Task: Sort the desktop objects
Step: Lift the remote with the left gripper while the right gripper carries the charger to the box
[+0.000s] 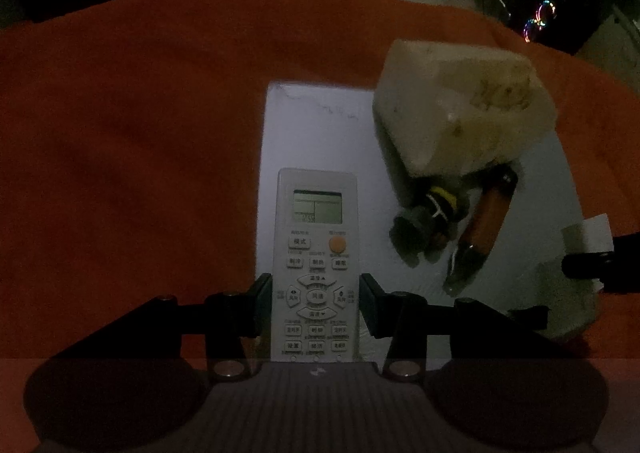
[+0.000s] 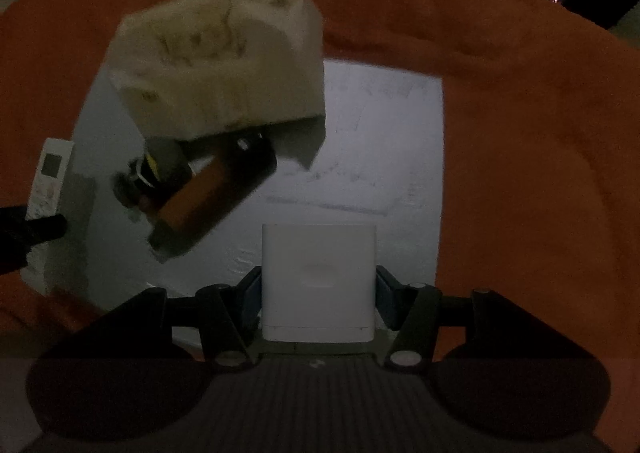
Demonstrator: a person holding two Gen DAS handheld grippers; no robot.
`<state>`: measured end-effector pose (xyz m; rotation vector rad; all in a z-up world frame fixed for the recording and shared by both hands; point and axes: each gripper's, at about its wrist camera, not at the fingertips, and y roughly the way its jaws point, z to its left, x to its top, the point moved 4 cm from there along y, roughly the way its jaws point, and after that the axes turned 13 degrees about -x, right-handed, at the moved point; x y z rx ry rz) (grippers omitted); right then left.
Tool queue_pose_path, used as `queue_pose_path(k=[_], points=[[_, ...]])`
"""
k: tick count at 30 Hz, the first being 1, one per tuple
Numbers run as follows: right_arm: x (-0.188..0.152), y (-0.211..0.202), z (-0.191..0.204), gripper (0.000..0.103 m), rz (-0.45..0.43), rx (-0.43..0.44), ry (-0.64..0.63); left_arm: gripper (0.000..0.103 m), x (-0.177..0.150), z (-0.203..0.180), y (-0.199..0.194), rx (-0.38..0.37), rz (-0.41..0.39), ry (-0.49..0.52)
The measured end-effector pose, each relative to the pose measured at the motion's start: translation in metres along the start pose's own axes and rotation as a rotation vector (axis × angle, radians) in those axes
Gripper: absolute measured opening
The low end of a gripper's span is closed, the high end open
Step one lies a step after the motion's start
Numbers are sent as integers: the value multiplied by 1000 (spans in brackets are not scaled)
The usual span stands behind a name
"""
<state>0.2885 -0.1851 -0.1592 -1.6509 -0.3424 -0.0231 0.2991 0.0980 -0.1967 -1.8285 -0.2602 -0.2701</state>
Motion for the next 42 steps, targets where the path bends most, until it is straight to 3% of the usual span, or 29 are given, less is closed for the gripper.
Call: queue_pose_path(k=[12, 28, 38, 42], points=[[-15, -62, 4, 59, -70, 43, -14, 40, -18, -23, -58, -3, -55, 40], [-98, -139, 24, 59, -139, 51, -99, 40, -93, -60, -132, -44, -91, 100], [-164, -145, 44, 59, -104, 105, -169, 40, -151, -80, -133, -102, -23, 143], [-185, -130, 46, 59, -43, 125, -117, 40, -172, -82, -129, -103, -29, 113]])
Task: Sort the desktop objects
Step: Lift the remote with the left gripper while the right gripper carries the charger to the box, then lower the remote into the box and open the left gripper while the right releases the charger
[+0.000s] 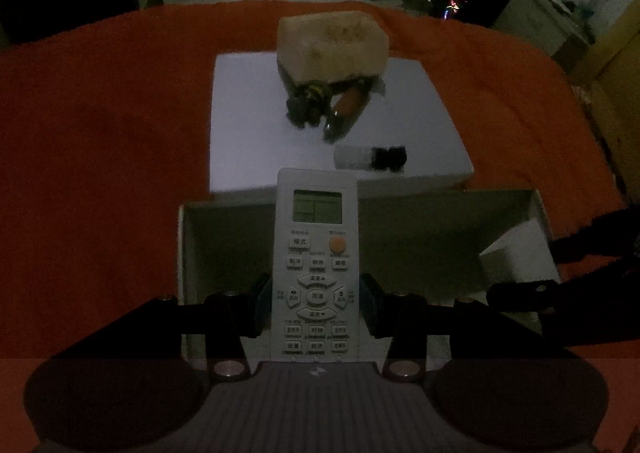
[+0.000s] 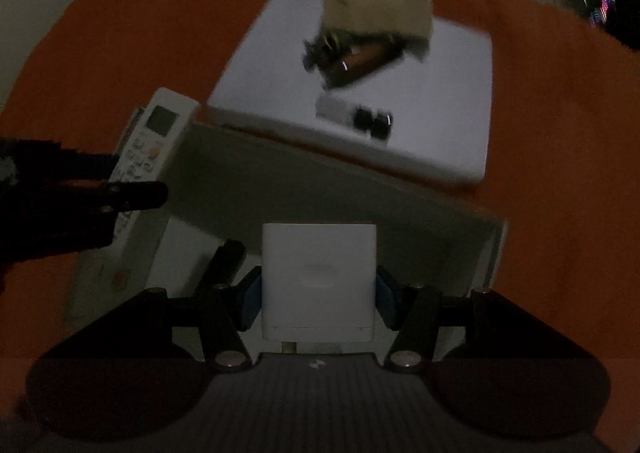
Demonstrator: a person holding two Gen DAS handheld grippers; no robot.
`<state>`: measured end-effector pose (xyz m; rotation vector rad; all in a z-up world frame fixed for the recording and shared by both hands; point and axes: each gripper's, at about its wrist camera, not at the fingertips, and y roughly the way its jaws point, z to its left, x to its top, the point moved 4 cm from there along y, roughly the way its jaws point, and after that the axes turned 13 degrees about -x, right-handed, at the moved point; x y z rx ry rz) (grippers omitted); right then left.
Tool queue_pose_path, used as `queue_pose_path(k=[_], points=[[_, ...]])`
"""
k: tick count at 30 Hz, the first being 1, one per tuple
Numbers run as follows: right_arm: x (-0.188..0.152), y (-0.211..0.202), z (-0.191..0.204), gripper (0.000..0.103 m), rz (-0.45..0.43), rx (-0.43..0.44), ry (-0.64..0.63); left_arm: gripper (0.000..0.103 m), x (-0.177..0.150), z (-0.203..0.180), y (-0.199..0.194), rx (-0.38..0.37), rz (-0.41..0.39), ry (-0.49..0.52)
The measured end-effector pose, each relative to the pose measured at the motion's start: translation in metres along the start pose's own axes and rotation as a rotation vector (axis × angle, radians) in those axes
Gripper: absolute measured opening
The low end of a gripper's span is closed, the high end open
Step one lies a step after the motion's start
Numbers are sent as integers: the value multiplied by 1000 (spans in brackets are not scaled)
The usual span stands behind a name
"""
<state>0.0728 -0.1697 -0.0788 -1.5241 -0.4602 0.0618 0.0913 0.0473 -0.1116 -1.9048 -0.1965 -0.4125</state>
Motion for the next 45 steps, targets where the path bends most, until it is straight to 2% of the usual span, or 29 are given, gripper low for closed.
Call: queue_pose_path(k=[7, 10, 12, 14, 19, 23, 30, 37, 45], points=[[-35, 20, 1, 59, 36, -33, 77, 40, -34, -5, 18, 22, 31, -3], [-49, 34, 4, 59, 62, -55, 88, 40, -49, -6, 33, 3, 72, -25], [-54, 42, 3, 59, 84, -61, 85, 40, -57, -8, 40, -17, 67, -38], [-60, 52, 3, 59, 106, -67, 85, 40, -63, -12, 47, -4, 68, -11], [-73, 74, -1, 59, 153, -100, 63, 40, -72, -15, 65, -3, 104, -32], [-76, 80, 3, 59, 149, -114, 30, 40, -83, -23, 80, -7, 143, -32], [-88, 97, 20, 59, 197, -106, -9, 40, -97, -24, 93, 22, 166, -34], [-106, 113, 16, 59, 257, -128, -8, 40, -103, -20, 106, 39, 196, -20], [-102, 125, 11, 59, 276, -145, 9, 40, -105, -21, 111, 36, 230, -31]])
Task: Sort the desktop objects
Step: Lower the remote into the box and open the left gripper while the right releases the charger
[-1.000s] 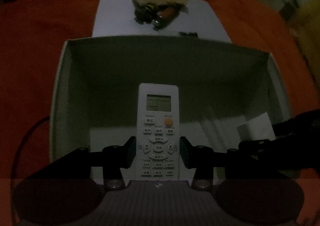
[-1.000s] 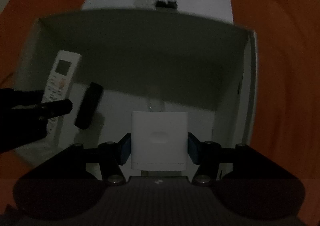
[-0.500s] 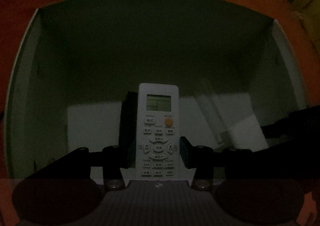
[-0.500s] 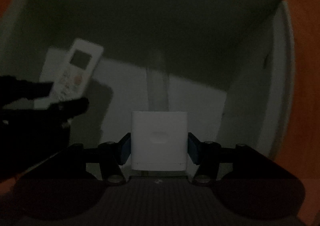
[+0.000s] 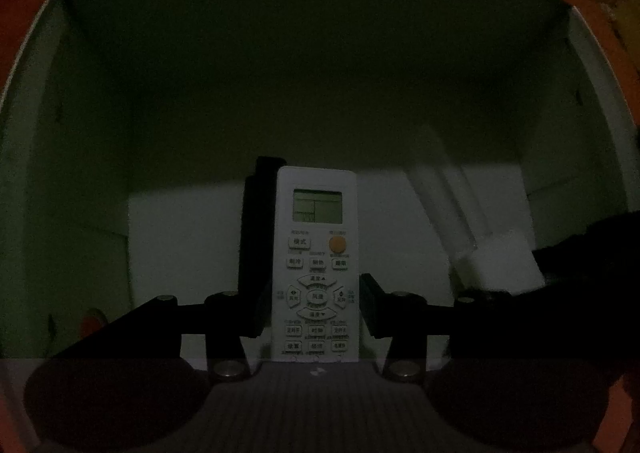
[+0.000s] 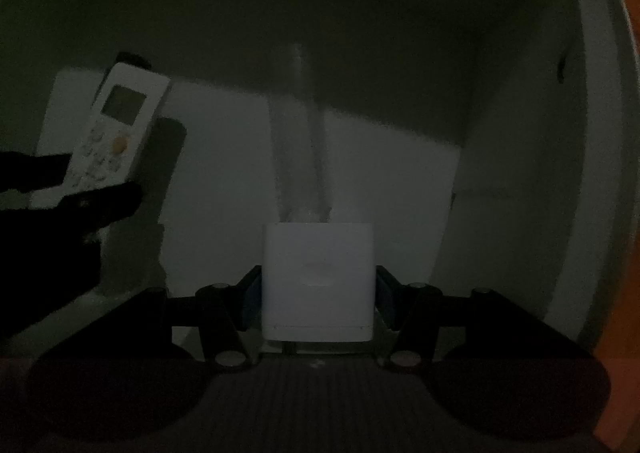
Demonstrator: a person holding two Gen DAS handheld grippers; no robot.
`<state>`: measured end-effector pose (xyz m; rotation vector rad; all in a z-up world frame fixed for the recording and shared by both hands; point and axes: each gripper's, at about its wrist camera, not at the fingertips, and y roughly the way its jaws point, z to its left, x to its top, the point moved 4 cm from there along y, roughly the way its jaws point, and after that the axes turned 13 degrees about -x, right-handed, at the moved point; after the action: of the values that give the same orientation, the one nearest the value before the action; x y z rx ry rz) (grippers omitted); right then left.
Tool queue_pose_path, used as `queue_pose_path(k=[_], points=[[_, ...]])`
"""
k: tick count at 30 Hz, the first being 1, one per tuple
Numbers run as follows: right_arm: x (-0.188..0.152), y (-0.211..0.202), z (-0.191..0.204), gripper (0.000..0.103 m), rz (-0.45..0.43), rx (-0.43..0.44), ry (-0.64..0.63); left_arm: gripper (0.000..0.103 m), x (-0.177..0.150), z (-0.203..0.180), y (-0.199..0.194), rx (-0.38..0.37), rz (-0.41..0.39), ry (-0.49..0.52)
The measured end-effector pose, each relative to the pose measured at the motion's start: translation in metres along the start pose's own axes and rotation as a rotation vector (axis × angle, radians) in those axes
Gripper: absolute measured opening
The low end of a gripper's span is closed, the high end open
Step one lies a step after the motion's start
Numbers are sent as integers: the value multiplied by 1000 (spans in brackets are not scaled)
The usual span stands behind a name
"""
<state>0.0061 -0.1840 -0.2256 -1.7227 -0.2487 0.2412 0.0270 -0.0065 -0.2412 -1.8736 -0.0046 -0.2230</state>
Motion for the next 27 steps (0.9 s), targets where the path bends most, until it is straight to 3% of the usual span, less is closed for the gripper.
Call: queue_pose_path(k=[6, 18, 22, 27], points=[[11, 3, -3, 59, 15, -16, 8, 40, 5, 0, 4, -20, 25, -50], [4, 1, -13, 59, 71, -18, -61, 42, 11, -5, -4, -11, 49, -26], [7, -10, -23, 60, 93, 3, -30, 63, 8, 6, -4, 2, 43, -48], [11, -36, -36, 62, 71, 71, -53, 63, 11, 13, -15, -25, 26, -71]])
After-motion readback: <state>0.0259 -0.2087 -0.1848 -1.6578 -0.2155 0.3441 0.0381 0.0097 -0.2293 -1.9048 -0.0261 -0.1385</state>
